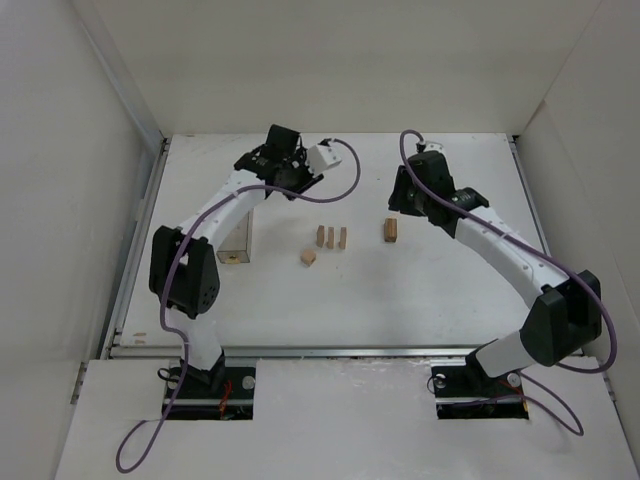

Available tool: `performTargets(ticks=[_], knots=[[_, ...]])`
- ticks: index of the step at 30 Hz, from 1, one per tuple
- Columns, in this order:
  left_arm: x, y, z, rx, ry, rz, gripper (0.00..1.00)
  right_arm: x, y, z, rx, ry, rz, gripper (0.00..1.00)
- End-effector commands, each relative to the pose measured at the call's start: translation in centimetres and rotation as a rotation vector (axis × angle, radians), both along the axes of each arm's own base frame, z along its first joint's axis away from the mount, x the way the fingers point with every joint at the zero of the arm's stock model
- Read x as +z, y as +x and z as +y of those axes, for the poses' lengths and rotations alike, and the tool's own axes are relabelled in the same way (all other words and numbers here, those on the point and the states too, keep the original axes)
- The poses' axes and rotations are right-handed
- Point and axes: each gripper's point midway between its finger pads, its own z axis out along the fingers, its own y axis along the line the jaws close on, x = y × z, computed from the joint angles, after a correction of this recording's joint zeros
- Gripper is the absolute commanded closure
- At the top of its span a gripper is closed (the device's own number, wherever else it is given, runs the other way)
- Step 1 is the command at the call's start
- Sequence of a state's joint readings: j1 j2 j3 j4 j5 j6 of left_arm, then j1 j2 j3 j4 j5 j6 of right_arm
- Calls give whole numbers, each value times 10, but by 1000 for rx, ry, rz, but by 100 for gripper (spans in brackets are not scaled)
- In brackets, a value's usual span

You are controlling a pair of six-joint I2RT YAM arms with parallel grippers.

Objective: Build the wood block tower

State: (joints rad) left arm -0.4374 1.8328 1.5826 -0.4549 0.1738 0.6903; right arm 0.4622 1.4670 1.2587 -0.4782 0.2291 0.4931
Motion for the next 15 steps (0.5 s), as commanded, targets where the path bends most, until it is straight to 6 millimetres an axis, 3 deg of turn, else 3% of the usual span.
performTargets(ticks=[1,5,10,15], knots=[[61,-34,-37,-362,15,-98,100,19,5,3,62,32,-74,52],[45,-52,-55,-482,106,-74,100,19,11,-10,42,34,-72,52],[41,-62,-73,-562,87,-60,100,25,10,-29,16,46,-97,52],[23,-75,-84,-668,133,-36,100,10,7,-37,15,58,-58,52]])
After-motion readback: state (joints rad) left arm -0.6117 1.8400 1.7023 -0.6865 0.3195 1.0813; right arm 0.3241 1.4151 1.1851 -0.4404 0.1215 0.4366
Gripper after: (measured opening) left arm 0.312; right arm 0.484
